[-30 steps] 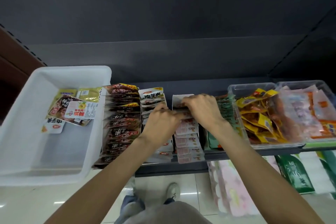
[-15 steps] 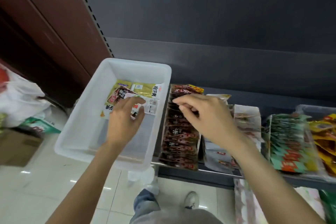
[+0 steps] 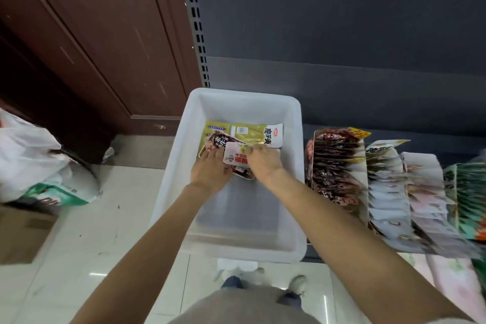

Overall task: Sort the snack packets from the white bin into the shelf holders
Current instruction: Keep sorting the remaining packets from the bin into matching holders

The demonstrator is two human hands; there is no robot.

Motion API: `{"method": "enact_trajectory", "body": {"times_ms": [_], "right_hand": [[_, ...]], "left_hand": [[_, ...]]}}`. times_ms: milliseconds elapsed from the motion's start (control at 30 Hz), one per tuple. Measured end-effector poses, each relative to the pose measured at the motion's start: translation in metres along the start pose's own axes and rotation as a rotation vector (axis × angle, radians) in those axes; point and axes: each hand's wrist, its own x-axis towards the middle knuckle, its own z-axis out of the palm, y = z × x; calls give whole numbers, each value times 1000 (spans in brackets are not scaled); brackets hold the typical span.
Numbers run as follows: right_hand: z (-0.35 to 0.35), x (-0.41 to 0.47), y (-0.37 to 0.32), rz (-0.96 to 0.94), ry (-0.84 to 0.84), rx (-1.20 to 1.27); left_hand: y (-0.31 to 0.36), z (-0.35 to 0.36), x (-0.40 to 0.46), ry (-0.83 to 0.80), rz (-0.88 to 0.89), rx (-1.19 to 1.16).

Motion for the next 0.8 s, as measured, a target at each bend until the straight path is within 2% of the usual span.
{"method": "enact_trajectory", "body": {"times_ms": [67,133,200,267,333,367,433,467,533,633,700,800], "right_hand": [[5,-2,0,-29,15,-17],[2,-7,0,-41,54,-24],[-11,-15,2,22,117,10],[-25,-26,8,166,236,176],[-37,-42,15,308,389,618],[-41,-51,16,332,431,944],[-50,-73,16,274,417,1522],[-52,-83,16,232,382,1678],[-52,-97,17,186,352,1789],[-51,-108,29,224,452,1850],[-54,-115,41,252,533,1891],[-54,-123,59,232,599,1783]], "left_hand": [[-4,9,-1,-36,27,54],[-6,11,-2,-55,12,-41],[-6,4,-5,-13,-54,-349],[0,-10,-14,41,-156,-785],[12,-31,-29,-10,-250,-1179],[18,-40,-36,-68,-239,-1324],[30,-53,-49,-151,-104,-1494],[35,-58,-55,-161,-32,-1510],[46,-64,-63,-118,58,-1444],[55,-65,-67,-47,114,-1301],[61,-66,-70,-76,119,-1289],[68,-67,-73,-121,133,-1233]]}}
